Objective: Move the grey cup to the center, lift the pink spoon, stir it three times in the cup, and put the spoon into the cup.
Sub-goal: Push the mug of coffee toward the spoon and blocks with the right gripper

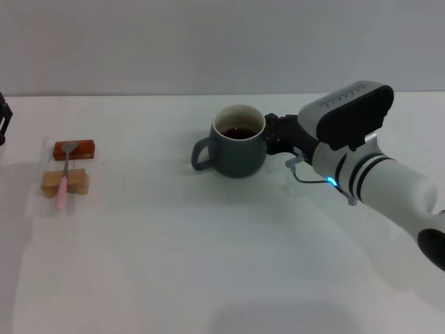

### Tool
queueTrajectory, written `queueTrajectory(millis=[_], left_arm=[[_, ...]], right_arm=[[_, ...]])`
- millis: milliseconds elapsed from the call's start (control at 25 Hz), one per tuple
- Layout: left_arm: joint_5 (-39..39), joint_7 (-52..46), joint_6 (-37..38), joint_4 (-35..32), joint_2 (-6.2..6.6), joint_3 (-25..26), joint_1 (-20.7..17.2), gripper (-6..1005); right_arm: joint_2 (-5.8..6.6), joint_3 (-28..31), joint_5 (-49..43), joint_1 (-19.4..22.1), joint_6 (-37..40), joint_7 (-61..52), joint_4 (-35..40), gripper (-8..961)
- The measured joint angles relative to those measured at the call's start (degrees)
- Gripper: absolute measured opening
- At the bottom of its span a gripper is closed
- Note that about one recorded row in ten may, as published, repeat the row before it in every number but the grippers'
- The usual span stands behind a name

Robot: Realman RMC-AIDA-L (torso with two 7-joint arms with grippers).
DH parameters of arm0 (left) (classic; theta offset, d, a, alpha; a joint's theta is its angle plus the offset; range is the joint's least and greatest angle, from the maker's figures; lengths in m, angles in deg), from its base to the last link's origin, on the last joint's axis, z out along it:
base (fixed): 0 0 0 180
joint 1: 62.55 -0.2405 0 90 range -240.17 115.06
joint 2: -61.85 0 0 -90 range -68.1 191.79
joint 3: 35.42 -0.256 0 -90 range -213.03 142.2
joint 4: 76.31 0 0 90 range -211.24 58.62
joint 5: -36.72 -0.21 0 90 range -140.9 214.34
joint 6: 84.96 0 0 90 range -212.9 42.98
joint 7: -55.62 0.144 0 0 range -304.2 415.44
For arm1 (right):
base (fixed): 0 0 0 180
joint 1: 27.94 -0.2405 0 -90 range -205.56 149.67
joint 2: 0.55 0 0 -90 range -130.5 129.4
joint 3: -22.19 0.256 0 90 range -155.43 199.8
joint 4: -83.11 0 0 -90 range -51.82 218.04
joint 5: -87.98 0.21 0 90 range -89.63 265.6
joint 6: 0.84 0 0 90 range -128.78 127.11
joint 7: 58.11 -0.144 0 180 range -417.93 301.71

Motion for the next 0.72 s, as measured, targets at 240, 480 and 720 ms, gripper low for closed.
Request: queueTrajectory(millis=[240, 480, 720], left_arm=[[0.0, 0.0, 0.0, 0.02, 0.0, 0.0, 0.03, 806], [0.0, -0.09, 0.0, 0.02, 0.0, 0.0, -0.04, 806], [0.0, -0.09, 0.0, -0.02, 0.01, 0.0, -0.71, 806]], right_arm=[[-0.08, -2.08, 0.0, -0.57, -0.51, -0.03, -1.26, -2], [-0.1, -4.09, 0.0, -0.56, 0.47, -0.05, -2.31, -1], [0.33, -1.92, 0.3, 6.34, 13.28, 0.72, -1.58, -1]])
